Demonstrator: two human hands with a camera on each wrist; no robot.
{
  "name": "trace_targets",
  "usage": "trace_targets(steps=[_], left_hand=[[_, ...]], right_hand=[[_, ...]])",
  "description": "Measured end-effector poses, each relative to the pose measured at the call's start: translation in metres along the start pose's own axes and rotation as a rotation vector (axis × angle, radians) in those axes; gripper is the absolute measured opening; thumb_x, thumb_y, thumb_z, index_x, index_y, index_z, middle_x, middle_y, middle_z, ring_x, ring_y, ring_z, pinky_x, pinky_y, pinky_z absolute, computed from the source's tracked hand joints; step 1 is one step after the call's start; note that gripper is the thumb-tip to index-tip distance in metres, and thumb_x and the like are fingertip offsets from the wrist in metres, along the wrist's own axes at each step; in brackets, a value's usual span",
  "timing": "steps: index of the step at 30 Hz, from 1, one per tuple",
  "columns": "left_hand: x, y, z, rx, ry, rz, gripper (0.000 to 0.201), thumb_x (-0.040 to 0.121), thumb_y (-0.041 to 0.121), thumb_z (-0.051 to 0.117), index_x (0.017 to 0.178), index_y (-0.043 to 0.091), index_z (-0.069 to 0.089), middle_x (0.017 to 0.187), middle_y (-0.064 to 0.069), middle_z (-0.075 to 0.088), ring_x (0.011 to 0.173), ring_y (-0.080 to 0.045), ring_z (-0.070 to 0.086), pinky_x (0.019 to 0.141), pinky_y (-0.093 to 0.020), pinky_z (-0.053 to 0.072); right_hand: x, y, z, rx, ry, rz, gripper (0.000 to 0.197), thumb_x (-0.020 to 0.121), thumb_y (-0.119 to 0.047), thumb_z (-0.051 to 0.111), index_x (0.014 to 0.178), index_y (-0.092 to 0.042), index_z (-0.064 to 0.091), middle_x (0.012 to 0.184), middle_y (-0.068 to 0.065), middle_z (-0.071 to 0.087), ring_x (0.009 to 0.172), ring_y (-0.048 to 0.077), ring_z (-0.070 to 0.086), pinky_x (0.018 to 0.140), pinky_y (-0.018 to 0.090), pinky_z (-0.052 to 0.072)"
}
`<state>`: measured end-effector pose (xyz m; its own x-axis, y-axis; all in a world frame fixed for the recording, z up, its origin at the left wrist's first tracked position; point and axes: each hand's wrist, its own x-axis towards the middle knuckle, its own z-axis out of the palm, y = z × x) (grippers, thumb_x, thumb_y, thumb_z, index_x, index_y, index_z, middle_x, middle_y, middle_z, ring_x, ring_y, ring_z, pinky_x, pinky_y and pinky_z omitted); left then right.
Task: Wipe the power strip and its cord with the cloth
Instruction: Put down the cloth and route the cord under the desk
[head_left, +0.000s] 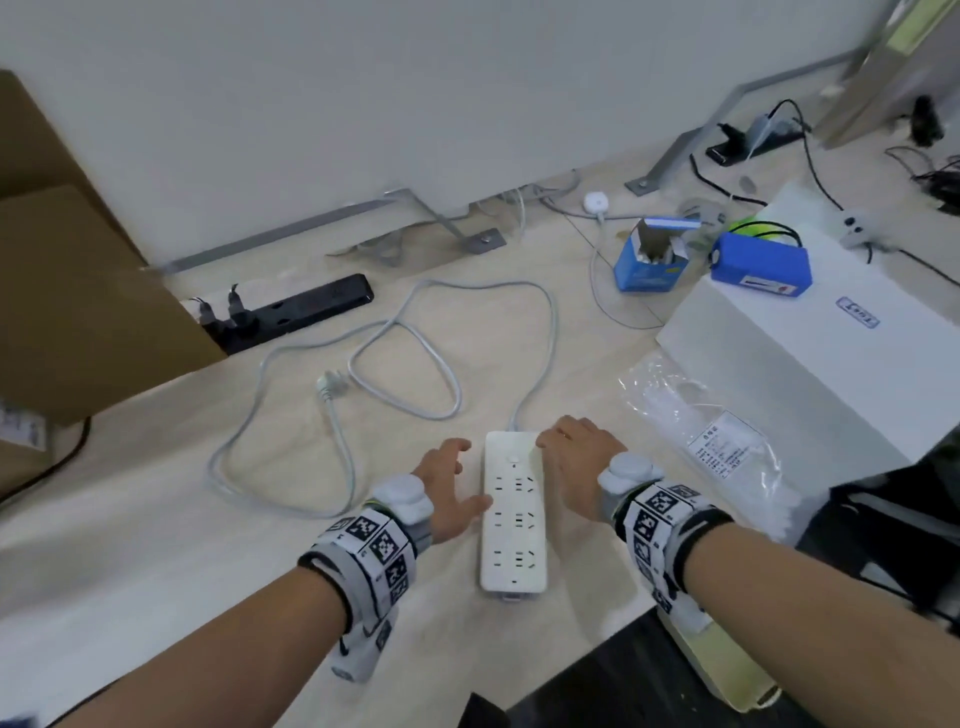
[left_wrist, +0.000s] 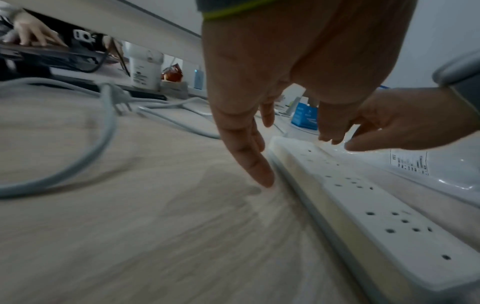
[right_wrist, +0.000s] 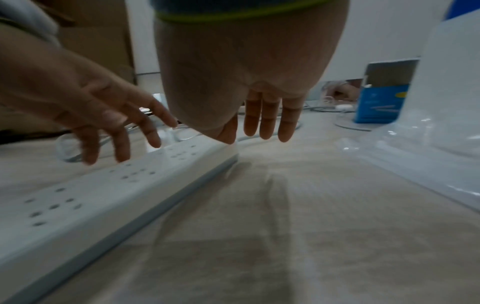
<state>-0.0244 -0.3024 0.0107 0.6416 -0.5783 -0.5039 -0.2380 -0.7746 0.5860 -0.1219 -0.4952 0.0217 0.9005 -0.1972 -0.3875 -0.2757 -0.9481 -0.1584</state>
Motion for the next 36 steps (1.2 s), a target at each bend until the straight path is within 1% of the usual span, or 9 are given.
trace_targets(steps=[5,7,10,14,18,23,28,33,36], left_hand=[[0.020,0.054,0.043,0.230,-0.058,-0.069,0.116,0.063,0.064,0.070,0.146,0.031,-0.003,0.140,-0.009,0.023,0.118,-0.032,0.048,0.094,-0.041,0.041],[0.027,0.067,0.057,0.309,-0.028,-0.125,0.122,0.056,0.072,0.067,0.144,0.039,-0.010,0.142,-0.009,0.019,0.119,-0.037,0.048,0.094,-0.045,0.043],[0.031,0.080,0.066,0.363,-0.004,-0.205,0.119,0.060,0.064,0.067,0.142,0.042,-0.016,0.143,-0.009,0.018,0.116,-0.038,0.048,0.090,-0.045,0.046],[0.038,0.097,0.072,0.369,0.033,-0.302,0.116,0.061,0.058,0.065,0.141,0.041,-0.018,0.138,-0.009,0.023,0.113,-0.037,0.050,0.087,-0.045,0.048],[0.045,0.108,0.079,0.302,0.084,-0.347,0.114,0.060,0.059,0.064,0.141,0.042,-0.015,0.134,-0.010,0.026,0.108,-0.037,0.053,0.086,-0.043,0.049],[0.055,0.119,0.091,0.194,0.167,-0.372,0.112,0.061,0.062,0.065,0.140,0.042,-0.011,0.132,-0.010,0.027,0.103,-0.037,0.057,0.086,-0.044,0.050],[0.057,0.120,0.092,0.118,0.192,-0.328,0.114,0.063,0.063,0.069,0.143,0.037,-0.007,0.135,-0.009,0.026,0.102,-0.035,0.059,0.088,-0.042,0.049],[0.060,0.116,0.076,0.077,0.197,-0.301,0.109,0.069,0.056,0.070,0.146,0.031,-0.003,0.136,-0.010,0.029,0.106,-0.031,0.056,0.089,-0.039,0.045],[0.062,0.110,0.062,0.101,0.206,-0.287,0.102,0.074,0.055,0.066,0.147,0.028,0.001,0.137,-0.010,0.032,0.110,-0.031,0.055,0.089,-0.039,0.044]], right_hand=[[0.003,0.090,-0.020,0.142,0.109,0.242,0.030,0.090,-0.019,0.046,0.120,-0.019,0.047,0.121,0.003,0.048,0.107,0.022,0.049,0.087,0.031,0.043],[-0.002,0.123,-0.026,0.154,0.170,0.318,0.025,0.091,-0.024,0.045,0.115,-0.017,0.046,0.117,0.005,0.049,0.103,0.025,0.051,0.082,0.033,0.043],[-0.008,0.155,-0.029,0.164,0.119,0.391,0.028,0.088,-0.021,0.046,0.115,-0.015,0.045,0.116,0.008,0.050,0.103,0.027,0.053,0.079,0.033,0.042],[-0.001,0.179,-0.030,0.103,-0.042,0.367,0.026,0.091,-0.031,0.043,0.111,-0.016,0.050,0.110,0.007,0.060,0.097,0.027,0.059,0.070,0.030,0.041],[0.010,0.181,-0.022,0.158,-0.070,0.290,0.027,0.091,-0.038,0.043,0.106,-0.017,0.051,0.105,0.005,0.060,0.088,0.025,0.058,0.072,0.031,0.046],[0.019,0.180,-0.015,0.159,-0.107,0.223,0.011,0.092,-0.022,0.047,0.099,-0.015,0.050,0.096,0.003,0.059,0.065,0.013,0.048,0.050,0.022,0.029],[0.018,0.181,-0.024,0.260,-0.132,0.309,0.009,0.088,-0.024,0.055,0.096,-0.020,0.053,0.092,-0.002,0.059,0.077,0.019,0.056,0.065,0.028,0.042],[0.016,0.173,-0.042,0.269,-0.037,0.348,0.010,0.091,-0.033,0.045,0.090,-0.024,0.048,0.084,-0.002,0.059,0.071,0.021,0.055,0.062,0.029,0.041],[0.024,0.160,-0.061,0.285,0.085,0.288,0.011,0.092,-0.033,0.044,0.095,-0.023,0.047,0.089,0.000,0.063,0.074,0.024,0.056,0.065,0.030,0.042]])
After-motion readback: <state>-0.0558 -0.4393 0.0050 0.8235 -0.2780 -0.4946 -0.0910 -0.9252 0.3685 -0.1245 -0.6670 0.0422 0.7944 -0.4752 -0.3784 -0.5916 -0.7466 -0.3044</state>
